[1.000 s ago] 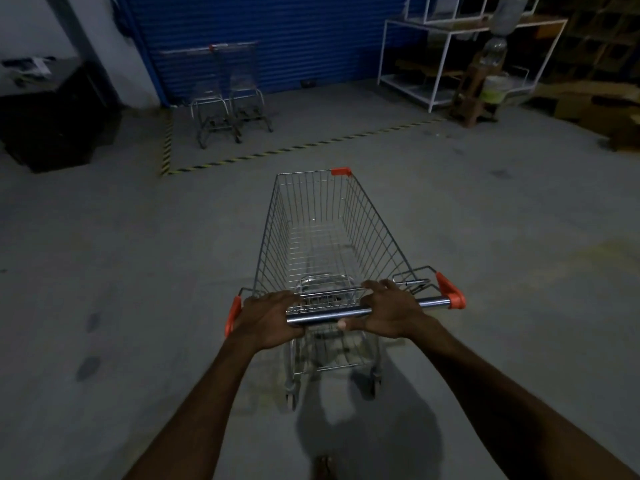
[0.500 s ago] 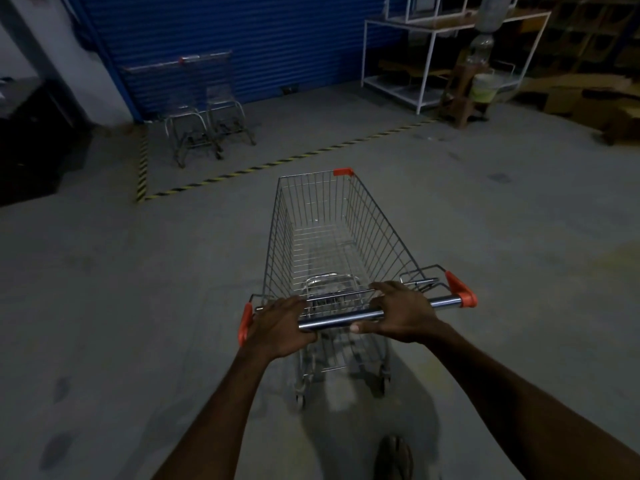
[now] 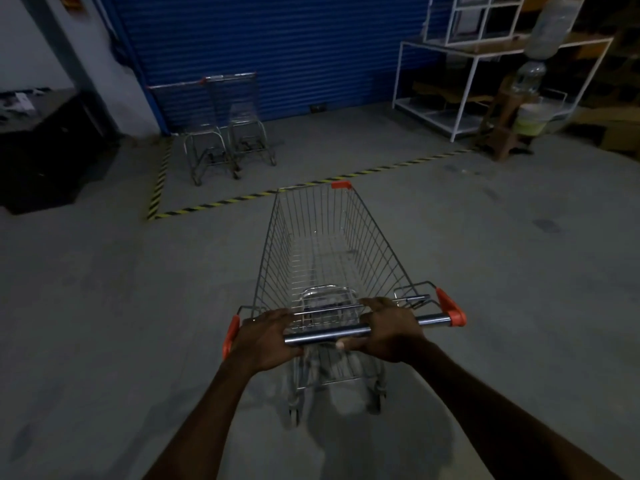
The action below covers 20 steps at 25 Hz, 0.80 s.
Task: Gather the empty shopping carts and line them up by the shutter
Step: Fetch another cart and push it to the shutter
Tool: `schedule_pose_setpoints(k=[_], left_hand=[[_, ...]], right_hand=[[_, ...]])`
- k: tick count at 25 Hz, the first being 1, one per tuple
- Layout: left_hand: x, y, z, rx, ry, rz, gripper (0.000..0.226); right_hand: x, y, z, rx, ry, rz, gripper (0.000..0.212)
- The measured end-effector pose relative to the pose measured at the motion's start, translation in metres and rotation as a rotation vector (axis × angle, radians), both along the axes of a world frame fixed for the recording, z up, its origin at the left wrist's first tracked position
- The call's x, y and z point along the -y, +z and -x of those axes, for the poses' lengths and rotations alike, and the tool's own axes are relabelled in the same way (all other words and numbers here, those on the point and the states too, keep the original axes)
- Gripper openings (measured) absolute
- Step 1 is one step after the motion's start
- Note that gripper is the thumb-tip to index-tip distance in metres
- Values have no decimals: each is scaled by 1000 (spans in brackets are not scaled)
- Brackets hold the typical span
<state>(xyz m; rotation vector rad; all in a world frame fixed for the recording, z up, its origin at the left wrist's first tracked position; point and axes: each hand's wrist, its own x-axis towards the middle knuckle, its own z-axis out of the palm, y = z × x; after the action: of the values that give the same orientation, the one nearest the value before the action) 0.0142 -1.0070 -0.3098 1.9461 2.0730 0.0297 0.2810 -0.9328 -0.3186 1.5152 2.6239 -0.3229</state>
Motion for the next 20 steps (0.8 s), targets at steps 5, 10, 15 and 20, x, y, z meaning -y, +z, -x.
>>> schedule_pose_setpoints(k=[5,10,15,20], left_hand=[[-126,-19,40,-16,55,33,95],[-262,-23,80,-32,25,15,91],[-398,-27,123,-20,-9,-13,93],[-527,-21,161,-26,-35,1,91]], right_hand=[[-123,-28,20,-185,148,-299,84],[-257,-46,56,-183,118,-297,86],[-380,-37,99,-149,79,-286,90],[-499,-12,139,-98,-60,-52,106]])
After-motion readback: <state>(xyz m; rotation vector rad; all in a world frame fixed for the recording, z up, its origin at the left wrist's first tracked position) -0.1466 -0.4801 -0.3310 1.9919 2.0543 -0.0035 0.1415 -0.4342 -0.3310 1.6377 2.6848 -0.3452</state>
